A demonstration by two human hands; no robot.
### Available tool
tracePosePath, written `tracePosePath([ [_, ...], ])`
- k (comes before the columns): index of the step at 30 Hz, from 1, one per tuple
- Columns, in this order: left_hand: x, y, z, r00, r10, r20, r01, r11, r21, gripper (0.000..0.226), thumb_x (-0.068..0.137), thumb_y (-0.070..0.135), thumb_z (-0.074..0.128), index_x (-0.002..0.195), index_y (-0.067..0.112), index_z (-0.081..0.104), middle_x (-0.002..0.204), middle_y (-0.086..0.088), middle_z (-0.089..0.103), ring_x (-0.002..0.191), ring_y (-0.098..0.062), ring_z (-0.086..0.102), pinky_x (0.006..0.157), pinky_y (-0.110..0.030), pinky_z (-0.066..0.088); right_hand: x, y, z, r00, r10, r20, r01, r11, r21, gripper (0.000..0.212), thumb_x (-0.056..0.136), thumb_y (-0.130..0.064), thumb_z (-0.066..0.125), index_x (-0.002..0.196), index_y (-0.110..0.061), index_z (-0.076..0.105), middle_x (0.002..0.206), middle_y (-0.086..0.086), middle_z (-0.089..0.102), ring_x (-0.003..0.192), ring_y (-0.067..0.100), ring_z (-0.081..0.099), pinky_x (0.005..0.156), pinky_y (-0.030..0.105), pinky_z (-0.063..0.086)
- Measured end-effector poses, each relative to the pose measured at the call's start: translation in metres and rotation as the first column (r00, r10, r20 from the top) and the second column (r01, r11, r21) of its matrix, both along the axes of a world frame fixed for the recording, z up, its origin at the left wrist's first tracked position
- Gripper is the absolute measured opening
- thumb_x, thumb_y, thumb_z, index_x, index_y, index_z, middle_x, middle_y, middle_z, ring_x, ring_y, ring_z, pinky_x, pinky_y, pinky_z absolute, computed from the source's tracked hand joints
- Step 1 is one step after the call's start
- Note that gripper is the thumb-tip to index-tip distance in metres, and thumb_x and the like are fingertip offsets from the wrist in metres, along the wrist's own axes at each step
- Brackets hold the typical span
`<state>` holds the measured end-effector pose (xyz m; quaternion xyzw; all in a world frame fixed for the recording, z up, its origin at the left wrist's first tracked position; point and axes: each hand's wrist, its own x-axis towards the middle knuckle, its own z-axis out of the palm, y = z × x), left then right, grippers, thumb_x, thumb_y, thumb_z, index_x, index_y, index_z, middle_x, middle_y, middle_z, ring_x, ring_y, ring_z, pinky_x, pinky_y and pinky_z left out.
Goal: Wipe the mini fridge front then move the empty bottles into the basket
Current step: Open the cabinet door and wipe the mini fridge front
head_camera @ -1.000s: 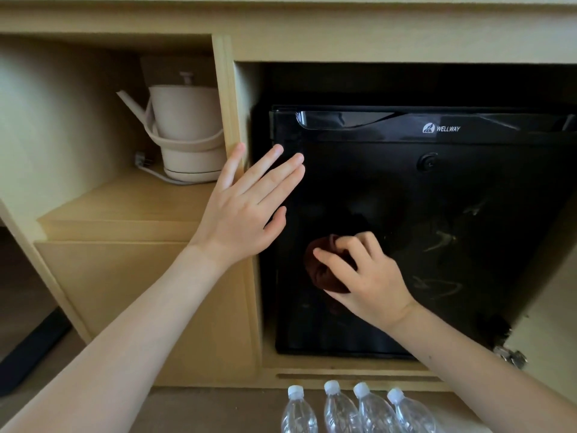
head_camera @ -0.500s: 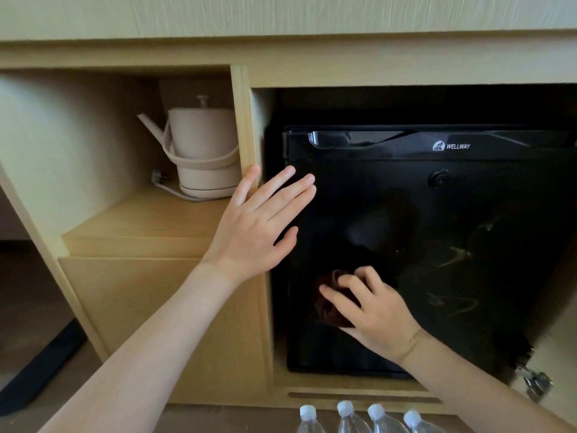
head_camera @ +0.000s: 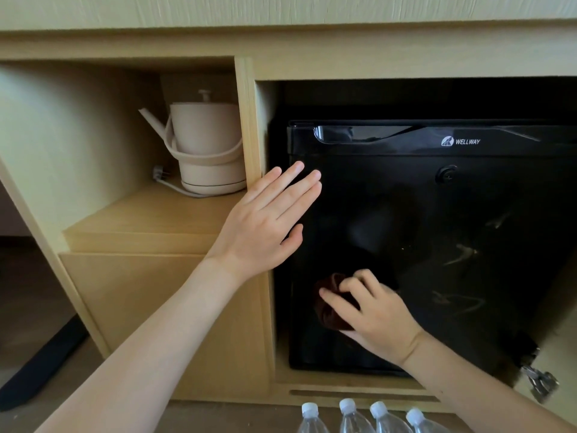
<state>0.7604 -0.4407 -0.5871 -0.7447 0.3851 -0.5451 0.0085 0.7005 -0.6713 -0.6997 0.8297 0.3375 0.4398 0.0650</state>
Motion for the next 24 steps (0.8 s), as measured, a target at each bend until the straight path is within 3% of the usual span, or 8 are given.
tracePosePath([
  [6, 0.004, -0.003, -0.005, 0.999, -0.023, -0.022, 0.024, 0.997, 0.072, 0.055, 0.089, 0.020, 0.063, 0.143, 0.014, 0.052, 0.153, -0.001, 0.047, 0.147, -0.027, 0.033, 0.118, -0.036, 0.027, 0.015, 0.006, 0.057, 0.987, -0.087, 0.136, 0.016, 0.890, 0.455, 0.039, 0.087, -0.032, 0.073, 0.119, -0.011, 0.072, 0.104, 0.009, 0.050, 0.092, 0.027, 0.051, 0.062, 0.024, 0.042],
  [9, 0.006, -0.003, -0.005, 1.000, -0.015, -0.022, 0.017, 0.997, 0.072, 0.058, 0.089, 0.026, 0.064, 0.144, 0.015, 0.051, 0.154, 0.000, 0.045, 0.148, -0.027, 0.033, 0.120, -0.038, 0.027, 0.012, 0.011, 0.035, 0.989, -0.047, 0.138, -0.003, 0.940, 0.342, 0.038, 0.086, -0.033, 0.071, 0.116, -0.011, 0.074, 0.103, 0.007, 0.049, 0.088, 0.031, 0.052, 0.062, 0.027, 0.046],
  [13, 0.004, -0.001, -0.009, 0.999, 0.038, -0.020, -0.035, 0.993, 0.116, 0.070, 0.088, 0.035, 0.066, 0.151, 0.016, 0.040, 0.160, -0.001, 0.036, 0.151, -0.026, 0.023, 0.125, -0.041, 0.016, 0.004, 0.008, 0.006, 1.000, 0.014, 0.020, -0.017, 0.989, 0.145, 0.042, 0.075, -0.031, 0.083, 0.111, -0.010, 0.077, 0.093, 0.011, 0.067, 0.083, 0.030, 0.062, 0.058, 0.033, 0.057],
  [15, 0.003, 0.001, -0.014, 0.997, 0.083, -0.010, -0.080, 0.984, 0.158, 0.078, 0.087, 0.039, 0.066, 0.154, 0.016, 0.034, 0.162, 0.000, 0.030, 0.153, -0.027, 0.018, 0.125, -0.043, 0.011, 0.004, 0.006, 0.015, 0.999, 0.004, 0.039, -0.012, 0.982, 0.187, 0.043, 0.076, -0.030, 0.083, 0.113, -0.010, 0.076, 0.097, 0.009, 0.063, 0.085, 0.029, 0.059, 0.061, 0.030, 0.054],
  [20, 0.002, 0.000, -0.015, 0.996, 0.083, -0.028, -0.077, 0.984, 0.158, 0.078, 0.086, 0.040, 0.067, 0.154, 0.017, 0.034, 0.162, 0.001, 0.030, 0.153, -0.027, 0.017, 0.125, -0.042, 0.011, 0.014, -0.001, 0.049, 0.988, -0.091, 0.123, 0.017, 0.862, 0.507, 0.040, 0.086, -0.032, 0.073, 0.121, -0.012, 0.070, 0.104, 0.010, 0.053, 0.094, 0.028, 0.051, 0.071, 0.021, 0.036],
  [22, 0.002, 0.000, -0.015, 0.996, 0.082, -0.032, -0.076, 0.986, 0.151, 0.078, 0.086, 0.039, 0.067, 0.153, 0.017, 0.035, 0.161, 0.001, 0.031, 0.153, -0.027, 0.018, 0.125, -0.042, 0.013, 0.015, 0.002, 0.037, 0.987, -0.087, 0.132, 0.015, 0.884, 0.467, 0.039, 0.086, -0.032, 0.073, 0.119, -0.012, 0.072, 0.102, 0.010, 0.053, 0.091, 0.030, 0.050, 0.071, 0.024, 0.039],
  [24, 0.001, -0.001, -0.015, 0.996, 0.079, -0.031, -0.074, 0.986, 0.147, 0.078, 0.085, 0.039, 0.068, 0.153, 0.018, 0.036, 0.161, 0.001, 0.032, 0.152, -0.027, 0.020, 0.124, -0.041, 0.014, 0.012, 0.005, 0.010, 0.993, -0.027, 0.115, -0.007, 0.959, 0.282, 0.040, 0.079, -0.031, 0.078, 0.115, -0.012, 0.075, 0.100, 0.008, 0.056, 0.089, 0.031, 0.049, 0.067, 0.032, 0.048],
])
